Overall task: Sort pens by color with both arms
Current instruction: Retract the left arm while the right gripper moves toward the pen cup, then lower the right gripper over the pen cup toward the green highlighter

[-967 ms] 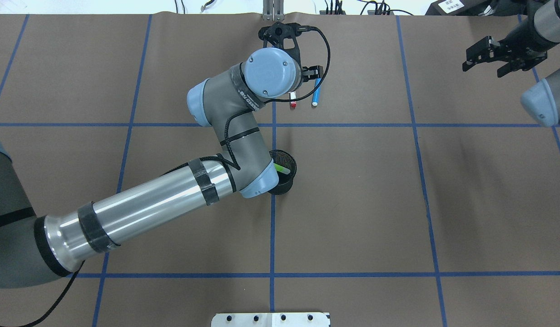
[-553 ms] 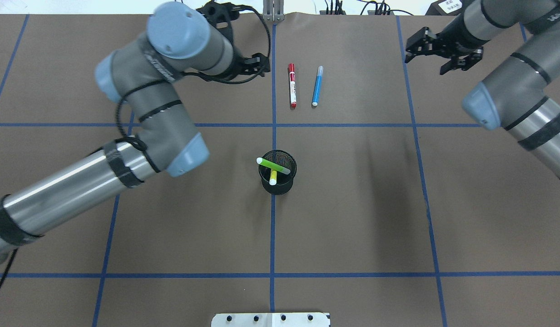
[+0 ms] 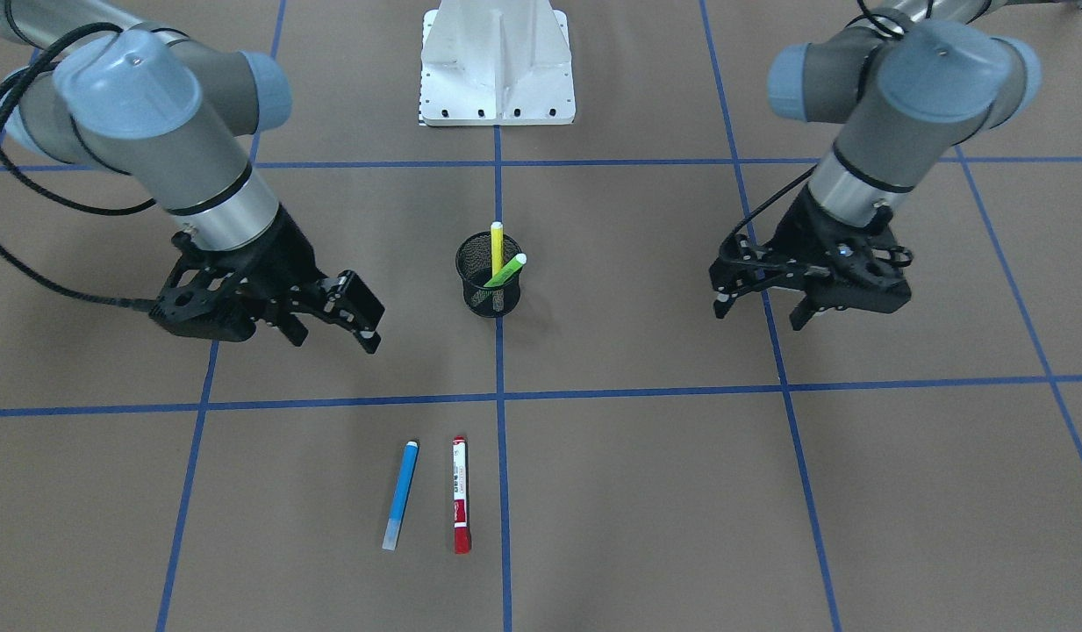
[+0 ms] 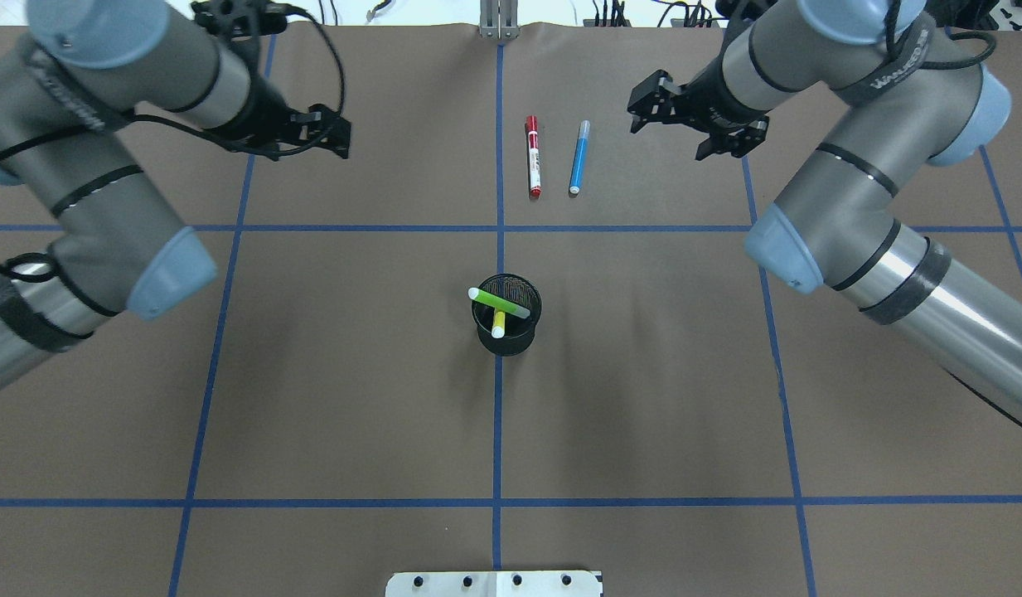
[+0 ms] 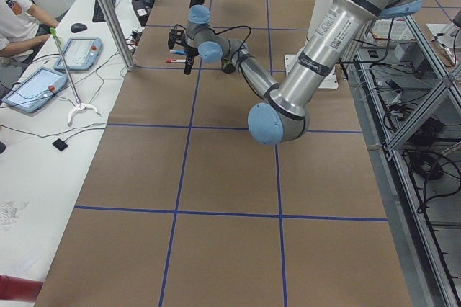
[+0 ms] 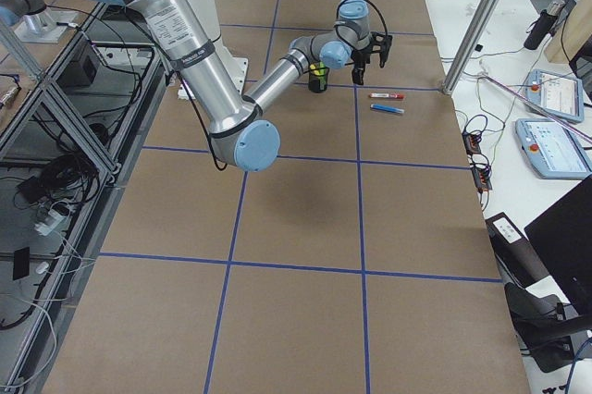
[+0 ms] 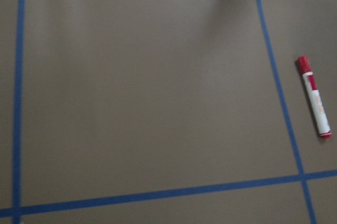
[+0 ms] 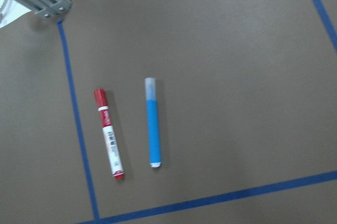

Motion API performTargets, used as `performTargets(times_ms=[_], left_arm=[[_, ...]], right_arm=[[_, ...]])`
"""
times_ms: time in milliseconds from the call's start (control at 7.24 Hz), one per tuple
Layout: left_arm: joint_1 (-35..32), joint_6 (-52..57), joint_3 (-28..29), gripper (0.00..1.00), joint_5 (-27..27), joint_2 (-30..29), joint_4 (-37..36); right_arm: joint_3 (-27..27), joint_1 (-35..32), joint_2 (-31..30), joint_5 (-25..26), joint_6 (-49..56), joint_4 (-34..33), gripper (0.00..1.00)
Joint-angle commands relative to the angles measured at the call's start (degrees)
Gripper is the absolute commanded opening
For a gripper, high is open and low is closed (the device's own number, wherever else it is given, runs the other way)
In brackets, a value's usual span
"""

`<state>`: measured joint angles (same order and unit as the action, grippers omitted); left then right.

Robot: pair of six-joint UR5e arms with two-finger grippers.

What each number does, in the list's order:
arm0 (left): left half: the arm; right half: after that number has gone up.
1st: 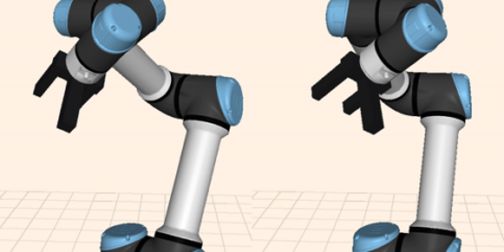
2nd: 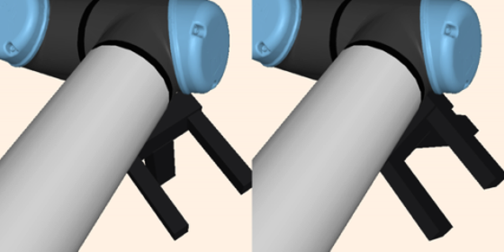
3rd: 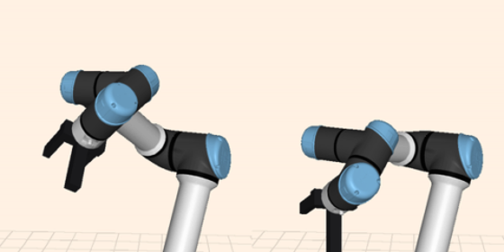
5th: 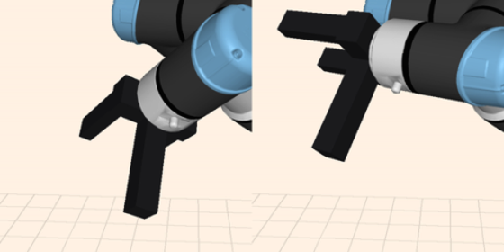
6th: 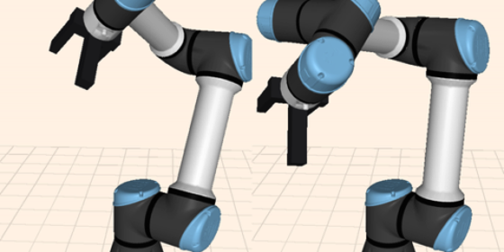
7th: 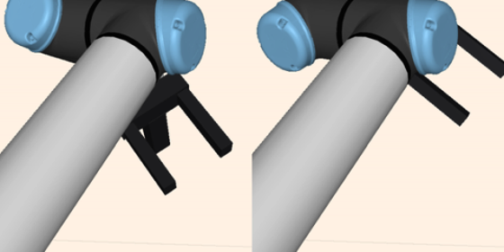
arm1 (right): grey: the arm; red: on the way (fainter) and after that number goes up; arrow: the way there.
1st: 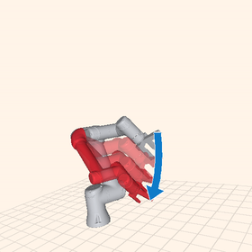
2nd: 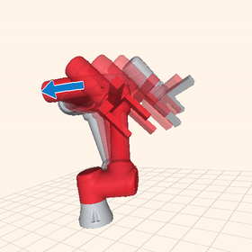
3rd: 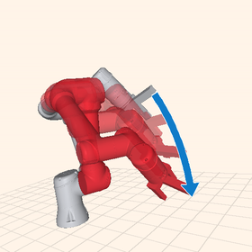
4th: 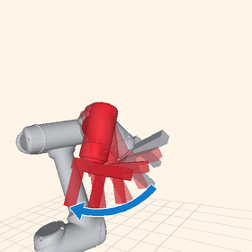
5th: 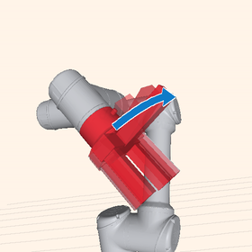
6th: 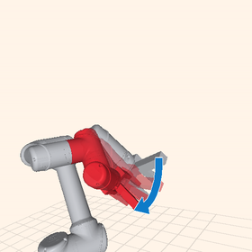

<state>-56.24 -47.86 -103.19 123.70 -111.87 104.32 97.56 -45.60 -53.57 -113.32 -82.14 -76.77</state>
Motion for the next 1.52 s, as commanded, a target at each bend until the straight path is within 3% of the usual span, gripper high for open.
performTargets(times_ms=[0,138,414,691,967,1243,1381], left_arm=[[-4.9,6.5,-3.8,0.99,5.1,8.7,-0.3],[-4.9,6.5,-5.4,0.99,5.2,11.6,-0.2],[-4.9,6.6,-9.9,0.99,5.3,17.0,-0.2],[-4.8,5.7,-10.9,0.99,5.2,17.1,-0.2],[-4.8,5.4,-11.0,0.99,5.2,17.2,-0.2],[-4.8,5.2,-11.2,0.99,5.2,17.1,-0.3],[-4.8,5.2,-11.1,0.99,5.2,17.2,-0.3]], right_arm=[[0.7,9.9,8.6,10.5,-2.0,-12.0,0.99],[-1.0,13.4,13.0,14.4,-1.2,-18.3,0.99],[-9.1,17.8,19.3,20.1,5.1,-22.5,0.99],[-20.2,19.4,29.7,20.5,11.6,-32.5,0.99],[-24.1,20.4,31.3,20.4,15.8,-34.6,0.98],[-24.6,21.1,31.7,20.4,17.1,-36.7,0.83],[-24.6,21.0,31.3,20.5,19.9,-37.0,0.82]])
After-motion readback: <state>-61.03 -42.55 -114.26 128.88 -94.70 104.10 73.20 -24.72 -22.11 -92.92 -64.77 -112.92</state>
